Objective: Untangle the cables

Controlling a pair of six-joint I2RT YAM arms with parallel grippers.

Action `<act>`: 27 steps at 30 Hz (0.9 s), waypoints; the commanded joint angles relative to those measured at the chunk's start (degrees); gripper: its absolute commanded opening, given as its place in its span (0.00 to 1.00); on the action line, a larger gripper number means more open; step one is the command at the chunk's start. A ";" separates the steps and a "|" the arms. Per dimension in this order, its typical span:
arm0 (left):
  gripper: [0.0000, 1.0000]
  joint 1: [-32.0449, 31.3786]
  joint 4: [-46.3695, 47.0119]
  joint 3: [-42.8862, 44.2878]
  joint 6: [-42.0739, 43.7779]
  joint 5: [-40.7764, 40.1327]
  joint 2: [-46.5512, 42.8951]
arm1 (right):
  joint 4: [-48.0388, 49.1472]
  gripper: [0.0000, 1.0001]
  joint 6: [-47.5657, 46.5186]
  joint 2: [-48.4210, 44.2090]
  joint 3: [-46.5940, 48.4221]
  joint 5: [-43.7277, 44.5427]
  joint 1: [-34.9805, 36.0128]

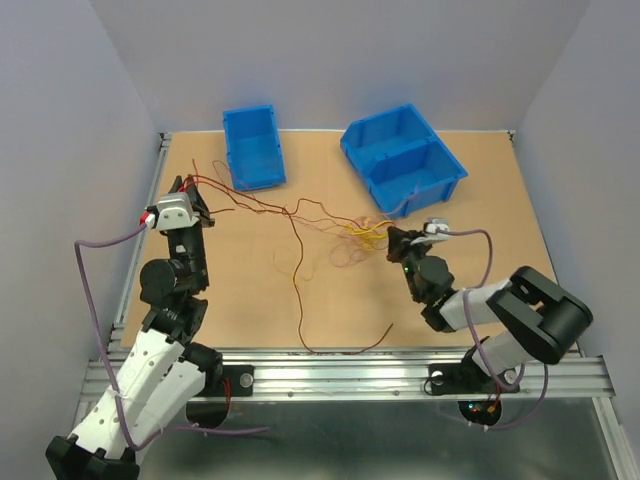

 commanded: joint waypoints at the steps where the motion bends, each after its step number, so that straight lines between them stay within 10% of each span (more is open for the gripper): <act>1: 0.33 3.15 6.91 1.19 -1.85 -9.65 2.12 | 5.65 0.00 -0.37 -12.11 -7.85 19.93 -1.03; 8: 0.35 6.14 9.55 1.20 -2.03 -14.66 2.74 | 1.45 0.00 -3.80 -48.33 -24.65 26.47 -1.20; 16: 0.51 6.76 9.21 1.28 -1.85 -12.21 4.59 | -38.16 0.01 -2.66 -86.49 -22.73 23.84 -1.20; 22: 0.51 6.76 6.57 0.67 -2.37 -1.06 5.29 | -40.05 0.01 -1.79 -76.89 -18.34 13.58 -1.20; 27: 0.49 6.76 4.90 -0.74 -1.94 12.83 3.10 | -40.05 0.43 -3.54 -63.16 -11.67 3.45 -1.20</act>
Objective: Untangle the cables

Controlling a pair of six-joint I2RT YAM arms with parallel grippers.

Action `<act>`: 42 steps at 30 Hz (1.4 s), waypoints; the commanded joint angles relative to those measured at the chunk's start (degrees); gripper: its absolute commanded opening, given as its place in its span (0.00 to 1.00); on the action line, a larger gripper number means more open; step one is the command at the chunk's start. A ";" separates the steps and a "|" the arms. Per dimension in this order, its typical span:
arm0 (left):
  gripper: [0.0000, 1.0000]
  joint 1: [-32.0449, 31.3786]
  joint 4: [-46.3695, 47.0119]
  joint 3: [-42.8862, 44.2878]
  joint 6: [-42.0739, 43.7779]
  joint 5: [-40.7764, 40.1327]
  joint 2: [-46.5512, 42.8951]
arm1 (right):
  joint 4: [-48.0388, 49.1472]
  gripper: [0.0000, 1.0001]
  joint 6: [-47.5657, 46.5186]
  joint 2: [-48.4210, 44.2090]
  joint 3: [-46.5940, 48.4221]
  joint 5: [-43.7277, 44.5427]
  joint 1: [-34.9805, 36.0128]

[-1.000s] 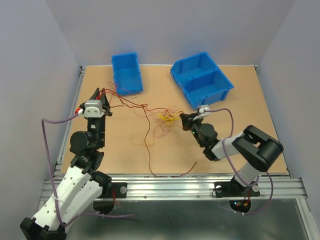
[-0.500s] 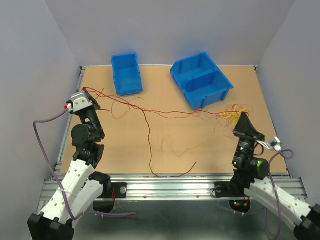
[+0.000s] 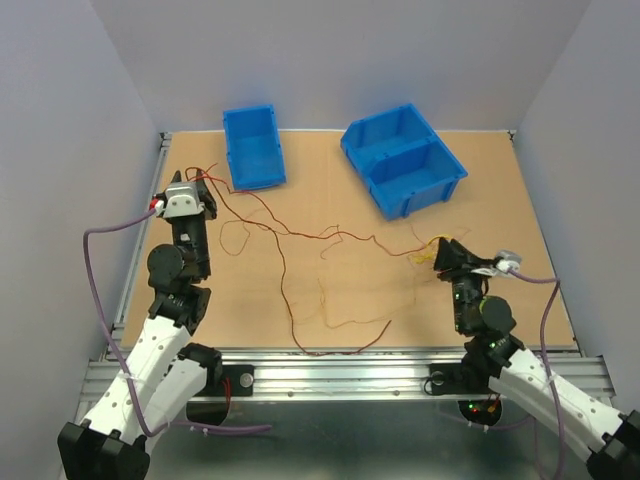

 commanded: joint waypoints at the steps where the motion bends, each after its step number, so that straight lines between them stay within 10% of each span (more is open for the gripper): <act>1: 0.50 0.22 1.44 -0.45 -0.21 12.29 -2.54 | -2.26 0.53 -1.07 10.09 3.05 -12.13 -0.22; 8: 0.50 0.22 -0.41 -0.37 -0.12 18.27 -3.25 | 0.98 0.76 -5.90 22.32 9.20 -38.49 -0.22; 18: 0.50 0.22 -2.51 0.25 -0.12 27.34 -1.76 | 11.44 0.77 -9.33 51.05 27.13 -70.85 0.39; 35: 0.43 0.22 -7.17 6.84 -2.32 29.27 -0.44 | 13.12 0.77 -13.29 80.96 56.04 -77.56 6.28; 40: 0.21 0.22 -9.45 9.91 -3.11 32.08 -0.70 | 13.12 0.74 -13.21 88.16 65.43 -76.15 7.69; 42: 0.11 0.22 -10.51 12.98 -3.46 31.13 -0.09 | 13.12 0.57 -12.76 90.98 67.12 -74.48 7.86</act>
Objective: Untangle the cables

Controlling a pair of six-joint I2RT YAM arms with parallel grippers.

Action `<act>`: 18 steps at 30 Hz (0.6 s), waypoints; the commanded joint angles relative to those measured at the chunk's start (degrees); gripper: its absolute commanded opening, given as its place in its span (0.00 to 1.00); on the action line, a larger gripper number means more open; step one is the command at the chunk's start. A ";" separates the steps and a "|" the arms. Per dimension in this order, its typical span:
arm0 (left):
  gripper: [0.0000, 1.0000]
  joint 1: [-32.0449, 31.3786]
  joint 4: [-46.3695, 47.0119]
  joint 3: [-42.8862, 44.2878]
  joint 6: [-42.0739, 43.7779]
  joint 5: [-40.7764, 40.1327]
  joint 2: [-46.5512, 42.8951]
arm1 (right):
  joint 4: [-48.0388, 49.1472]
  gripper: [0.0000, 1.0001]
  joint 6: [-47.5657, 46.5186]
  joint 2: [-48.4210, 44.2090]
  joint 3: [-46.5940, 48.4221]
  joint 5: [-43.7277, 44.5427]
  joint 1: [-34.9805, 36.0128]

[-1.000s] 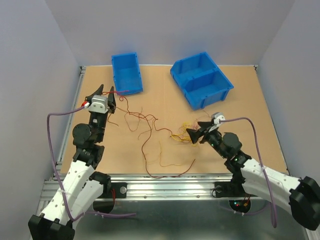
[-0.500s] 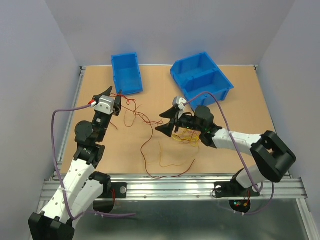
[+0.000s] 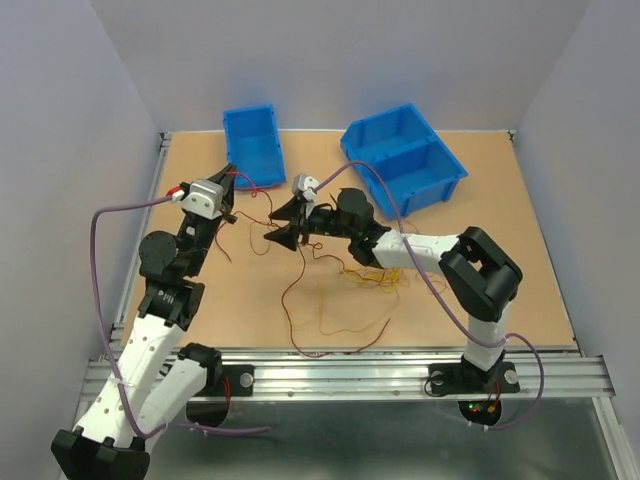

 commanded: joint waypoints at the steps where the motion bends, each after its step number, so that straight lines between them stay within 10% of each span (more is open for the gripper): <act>1: 0.04 0.22 0.05 7.52 -1.08 0.26 0.39 | 3.24 0.51 0.22 3.84 6.58 3.07 0.87; 8: 0.00 0.22 -7.78 34.45 4.53 -13.78 9.95 | 4.90 0.22 0.40 3.24 -0.59 7.02 0.87; 18: 0.00 0.22 -7.96 81.07 21.76 -35.50 29.74 | 16.42 0.22 3.56 -3.01 -24.23 13.88 0.78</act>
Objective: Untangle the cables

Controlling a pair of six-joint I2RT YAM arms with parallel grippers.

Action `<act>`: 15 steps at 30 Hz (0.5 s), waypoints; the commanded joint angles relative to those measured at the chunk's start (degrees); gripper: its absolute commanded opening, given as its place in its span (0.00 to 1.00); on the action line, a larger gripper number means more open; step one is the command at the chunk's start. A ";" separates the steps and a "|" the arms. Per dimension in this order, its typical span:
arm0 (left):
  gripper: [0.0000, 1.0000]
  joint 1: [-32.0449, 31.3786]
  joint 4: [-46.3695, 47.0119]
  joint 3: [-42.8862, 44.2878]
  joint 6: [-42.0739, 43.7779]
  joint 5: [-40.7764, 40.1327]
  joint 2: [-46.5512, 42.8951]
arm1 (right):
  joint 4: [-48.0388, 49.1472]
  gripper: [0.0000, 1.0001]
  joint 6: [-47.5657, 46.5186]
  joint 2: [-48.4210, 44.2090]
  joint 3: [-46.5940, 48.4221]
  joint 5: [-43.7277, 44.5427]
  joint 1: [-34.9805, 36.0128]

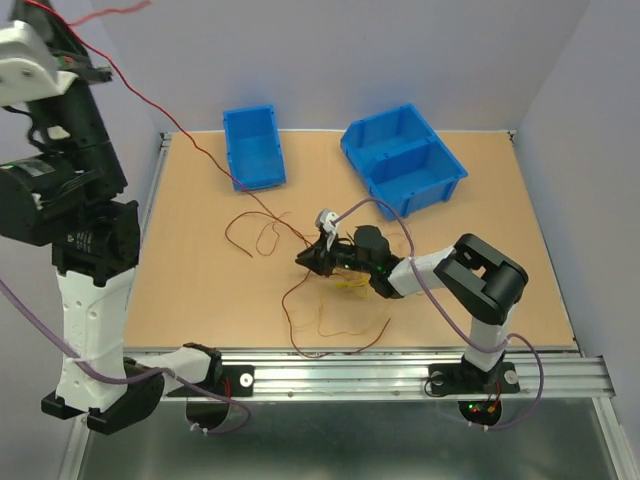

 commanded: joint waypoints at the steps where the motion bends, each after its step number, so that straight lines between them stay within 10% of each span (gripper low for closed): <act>1: 0.00 0.22 2.60 14.80 8.96 -10.41 5.07 | 9.08 0.22 1.86 -3.16 -7.68 4.35 0.24; 15: 0.00 0.22 18.13 18.08 22.57 -19.18 9.39 | 19.56 0.25 10.21 -10.00 -32.03 19.30 0.24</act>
